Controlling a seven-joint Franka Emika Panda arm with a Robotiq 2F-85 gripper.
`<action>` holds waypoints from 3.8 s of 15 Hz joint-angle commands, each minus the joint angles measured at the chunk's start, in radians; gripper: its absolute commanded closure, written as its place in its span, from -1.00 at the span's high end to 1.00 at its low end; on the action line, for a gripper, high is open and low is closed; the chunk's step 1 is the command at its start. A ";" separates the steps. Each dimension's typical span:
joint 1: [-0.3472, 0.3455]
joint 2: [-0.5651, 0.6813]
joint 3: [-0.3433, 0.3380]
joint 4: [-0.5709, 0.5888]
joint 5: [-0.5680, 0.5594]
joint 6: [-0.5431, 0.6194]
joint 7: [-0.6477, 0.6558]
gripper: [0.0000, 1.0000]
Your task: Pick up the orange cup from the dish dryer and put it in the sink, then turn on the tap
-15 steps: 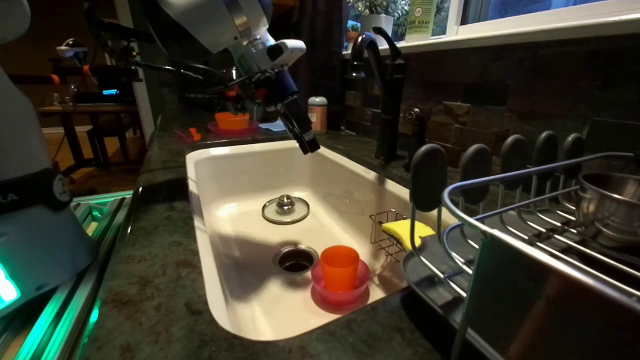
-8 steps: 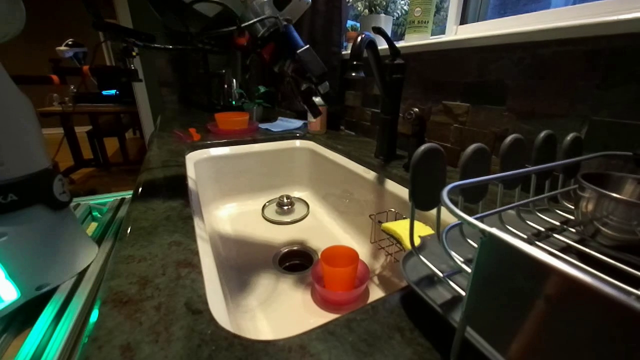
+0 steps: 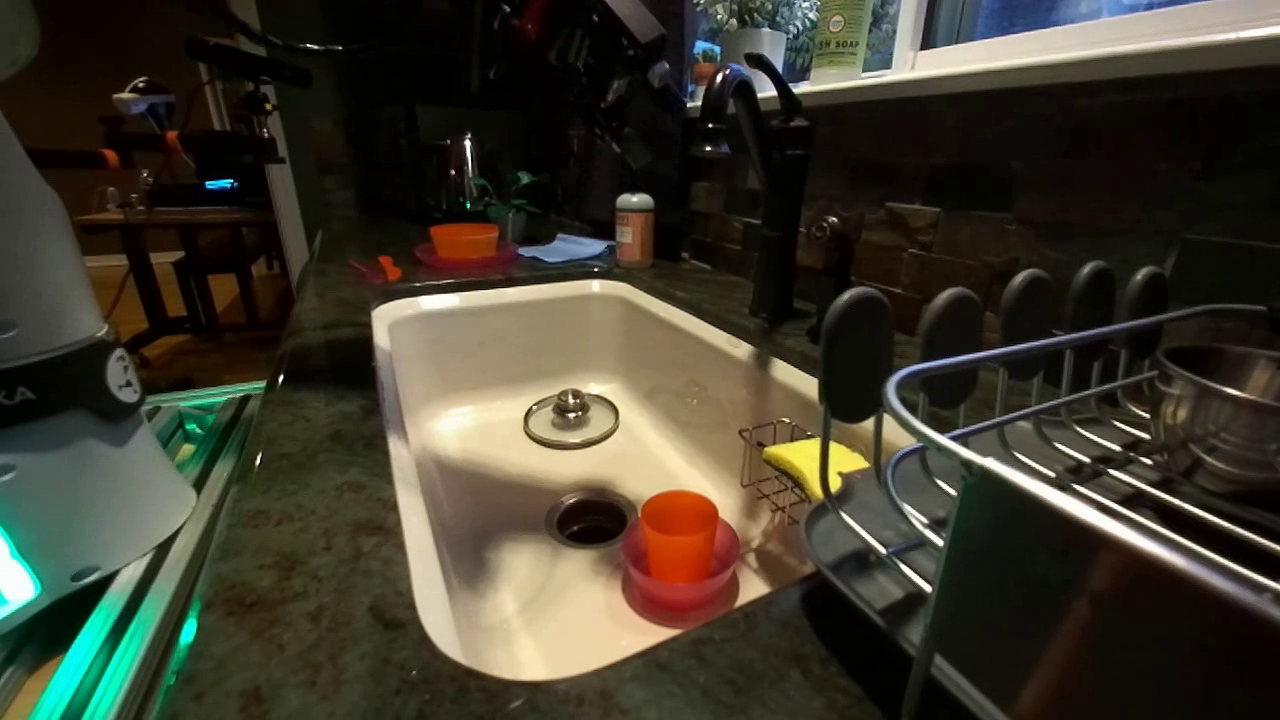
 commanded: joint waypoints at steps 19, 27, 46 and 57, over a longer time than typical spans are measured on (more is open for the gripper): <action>0.005 -0.055 -0.235 0.082 0.214 0.367 -0.434 1.00; 0.010 -0.032 -0.237 0.061 0.477 0.458 -0.665 1.00; 0.036 0.029 -0.227 0.140 0.928 0.355 -0.938 1.00; 0.038 0.086 -0.239 0.202 0.971 0.309 -1.000 0.75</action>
